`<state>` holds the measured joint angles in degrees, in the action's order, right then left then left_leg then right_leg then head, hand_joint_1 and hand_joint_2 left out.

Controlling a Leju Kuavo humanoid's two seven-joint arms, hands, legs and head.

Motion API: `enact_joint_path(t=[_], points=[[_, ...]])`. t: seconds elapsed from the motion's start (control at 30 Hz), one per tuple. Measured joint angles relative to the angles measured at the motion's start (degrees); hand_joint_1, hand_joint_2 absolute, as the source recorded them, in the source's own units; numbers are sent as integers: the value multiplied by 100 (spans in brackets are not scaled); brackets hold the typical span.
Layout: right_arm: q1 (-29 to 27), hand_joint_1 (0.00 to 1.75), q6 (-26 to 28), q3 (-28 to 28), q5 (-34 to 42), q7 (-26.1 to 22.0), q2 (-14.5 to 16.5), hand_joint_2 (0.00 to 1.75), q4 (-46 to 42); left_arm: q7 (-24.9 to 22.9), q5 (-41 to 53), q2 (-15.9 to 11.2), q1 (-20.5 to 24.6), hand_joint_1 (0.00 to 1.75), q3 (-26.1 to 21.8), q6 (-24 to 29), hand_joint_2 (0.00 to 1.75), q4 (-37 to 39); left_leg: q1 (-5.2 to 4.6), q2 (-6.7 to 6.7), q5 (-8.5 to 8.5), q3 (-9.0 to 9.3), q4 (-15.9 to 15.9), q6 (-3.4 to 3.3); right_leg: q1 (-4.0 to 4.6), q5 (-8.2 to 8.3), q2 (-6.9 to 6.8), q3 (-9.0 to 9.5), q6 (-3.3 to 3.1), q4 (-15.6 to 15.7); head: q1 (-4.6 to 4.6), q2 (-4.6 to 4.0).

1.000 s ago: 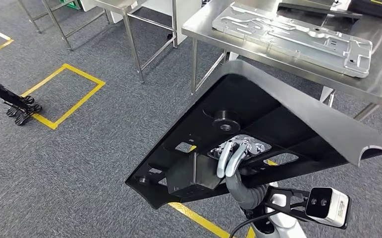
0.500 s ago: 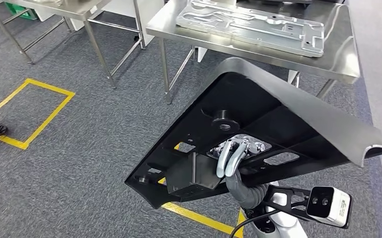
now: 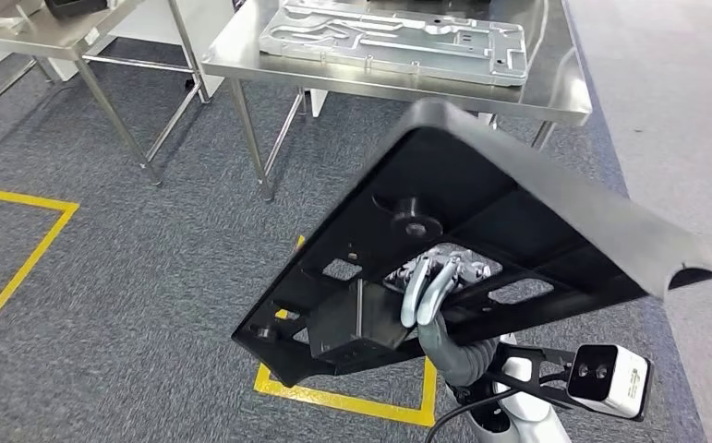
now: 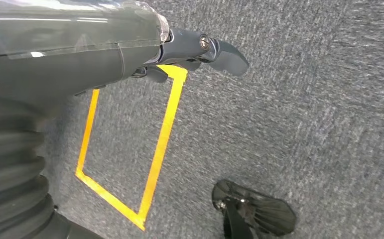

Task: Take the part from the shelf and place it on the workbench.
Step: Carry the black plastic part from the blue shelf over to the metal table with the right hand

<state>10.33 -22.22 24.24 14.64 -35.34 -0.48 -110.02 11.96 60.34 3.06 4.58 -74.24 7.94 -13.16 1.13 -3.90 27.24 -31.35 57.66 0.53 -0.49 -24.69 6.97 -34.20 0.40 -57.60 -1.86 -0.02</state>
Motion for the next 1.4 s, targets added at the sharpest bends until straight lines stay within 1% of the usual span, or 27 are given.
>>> enact_joint_path(t=[0.03, 0.07, 0.1, 0.17, 0.2, 0.23, 0.27, 0.3, 0.33, 0.37, 0.43, 0.47, 0.53, 0.57, 0.63, 0.7, 0.73, 0.77, 0.8, 0.9, 1.07, 1.13, 1.2, 1.27, 1.33, 1.37, 1.4], points=[[-2, 173, -1, 0, 0, -1, 0, 175, 1, 1, -2, 3, 6, 0, -1, -4, 175, 0, 0, 69, -20, 2, -12, -44, -11, 9, 35, -18, 38, 1, 0, 0], [-3, 173, -1, 0, 0, -3, -1, 175, 1, 5, -3, 7, 18, 0, -1, -9, 175, 0, 2, 136, -40, 8, -33, -90, -10, -19, -31, -47, 69, -42, 1, 0], [-1, 173, -1, 0, -1, -4, -1, 175, 2, 15, -3, 10, 30, 0, -1, -15, 175, 0, 6, 207, -60, 9, -54, -136, -2, -115, -174, -119, 95, -180, 1, 0], [2, 173, -1, 0, -2, -10, -1, 175, 5, 40, -4, 13, 34, 0, -1, -38, 175, 0, -5, 352, -73, 0, -76, -194, 6, -484, -532, -426, 133, -815, 2, 0], [0, 173, -1, 0, -3, -10, -1, 175, 10, 53, -7, 12, 24, 0, -2, -50, 175, 0, -16, 432, -71, -9, -74, -205, 0, -682, -622, -630, 150, -1236, 1, 0], [-9, 173, -1, 0, -3, -12, -2, 175, 16, 63, -11, 11, 14, 0, -3, -62, 175, 0, -25, 515, -69, -15, -73, -208, -12, -799, -654, -786, 161, -1567, 1, 0], [-16, 173, -1, 0, -4, -14, -2, 175, 23, 72, -15, 10, 8, 0, -4, -72, 175, 0, -31, 597, -66, -16, -71, -207, -20, -810, -669, -849, 165, -1715, 1, 0], [-23, 173, -2, 0, -7, -16, -2, 175, 30, 78, -19, 10, 11, 0, -4, -79, 175, 0, -35, 673, -62, -13, -70, -201, -24, -708, -689, -780, 161, -1609, 0, 0], [-27, 173, -3, 0, -10, -19, -2, 175, 34, 80, -21, 11, 19, 0, -4, -85, 175, 0, -38, 740, -55, -3, -69, -192, -23, -531, -734, -591, 148, -1279, 0, 0], [-27, 173, -7, 0, -15, -24, -2, 175, 36, 82, -21, 13, 27, 0, -3, -90, 175, 0, -44, 800, -46, 12, -69, -177, -10, -351, -854, -331, 118, -831, 1, 0], [-23, 173, -23, 0, -25, -39, -1, 175, 38, 83, -21, 16, 39, 0, -3, -91, 175, 0, -75, 906, -15, 38, -56, -126, 34, -145, -1054, 41, 39, -152, 1, 0], [-23, 173, -34, -2, -28, -51, -1, 175, 38, 83, -21, 17, 41, 0, -3, -91, 175, 0, -89, 958, -2, 50, -53, -95, 56, -125, -1095, 105, 3, -17, 1, 0], [-31, 173, -48, -7, -38, -73, 0, 175, 38, 83, -21, 17, 53, 0, -3, -92, 175, 0, -98, 1065, 16, 78, -61, -29, 65, -113, -969, 95, -59, 16, 0, 0], [-35, 173, -47, -11, -57, -81, 1, 175, 38, 84, -21, 17, 61, 0, -3, -94, 175, 0, -87, 1038, 51, 85, -32, 7, 51, -97, -908, 103, -92, 36, 0, 0], [-36, 173, -25, -17, -125, -92, 13, 175, 38, 85, -20, 19, 68, 0, -3, -102, 175, 0, -56, 784, 284, -36, 304, 70, 12, -64, -816, 124, -165, 76, -1, 0], [-43, 173, 4, -21, -199, -95, 30, 175, 44, 81, -19, 14, 50, 0, -3, -108, 175, 0, -36, 498, 667, -390, 1069, 111, 8, -55, -734, 116, -202, 79, -2, 0], [-51, 173, 13, -22, -221, -95, 35, 175, 49, 78, -19, 8, 37, 0, -3, -109, 175, 0, -35, 452, 789, -570, 1424, 123, 12, -55, -683, 112, -206, 75, -2, 0], [-59, 173, 15, -25, -235, -96, 35, 175, 52, 75, -18, 4, 25, 0, -3, -113, 175, 0, -35, 434, 810, -683, 1621, 126, 17, -55, -636, 110, -207, 69, -2, 0], [-64, 173, 15, -28, -243, -99, 35, 175, 55, 73, -17, 2, 18, 0, -3, -116, 175, 0, -35, 431, 710, -688, 1584, 121, 19, -57, -595, 114, -204, 62, -2, 0], [-71, 173, 15, -38, -245, -116, 35, 175, 56, 70, -17, -3, 15, 0, -3, -123, 175, 0, -35, 427, 310, -452, 1000, 98, 20, -66, -535, 129, -191, 50, -2, 0], [-71, 173, 15, -39, -245, -120, 35, 175, 56, 70, -17, -5, 16, 0, -3, -123, 175, 0, -35, 426, 234, -386, 853, 93, 20, -68, -528, 133, -188, 48, -2, 0], [-71, 173, 15, -46, -245, -129, 36, 175, 55, 70, -16, -8, 20, 0, -3, -123, 175, 0, -44, 398, 72, -185, 398, 59, 29, -80, -509, 133, -164, 33, -2, 0], [-81, 173, 12, -68, -247, -155, 36, 175, 55, 72, -15, -10, 30, 0, -3, -125, 175, 0, -67, 369, -42, -14, -4, -8, 41, -86, -483, 118, -108, 18, -2, 0], [-117, 173, 1, -116, -251, -222, 35, 175, 55, 83, -7, -11, 35, 0, -3, -145, 175, 0, -63, 395, -56, -7, -55, -136, 27, -388, -553, -141, 1, -505, -1, 0], [-166, 173, -13, -160, -254, -277, 34, 175, 55, 92, 1, -14, 26, 0, -3, -169, 175, 0, -46, 438, -80, -8, -86, -228, 3, -820, -637, -588, 88, -1410, 0, 0], [-187, 173, -16, -171, -255, -284, 34, 175, 55, 93, 1, -16, 22, 0, -3, -173, 175, 0, -48, 448, -76, -8, -85, -226, -7, -871, -644, -723, 98, -1655, 0, 0], [-202, 173, -19, -181, -255, -287, 33, 175, 56, 93, 3, -18, 20, 0, -3, -178, 175, 0, -48, 454, -70, -2, -83, -220, -14, -797, -653, -738, 101, -1665, 0, 0]])
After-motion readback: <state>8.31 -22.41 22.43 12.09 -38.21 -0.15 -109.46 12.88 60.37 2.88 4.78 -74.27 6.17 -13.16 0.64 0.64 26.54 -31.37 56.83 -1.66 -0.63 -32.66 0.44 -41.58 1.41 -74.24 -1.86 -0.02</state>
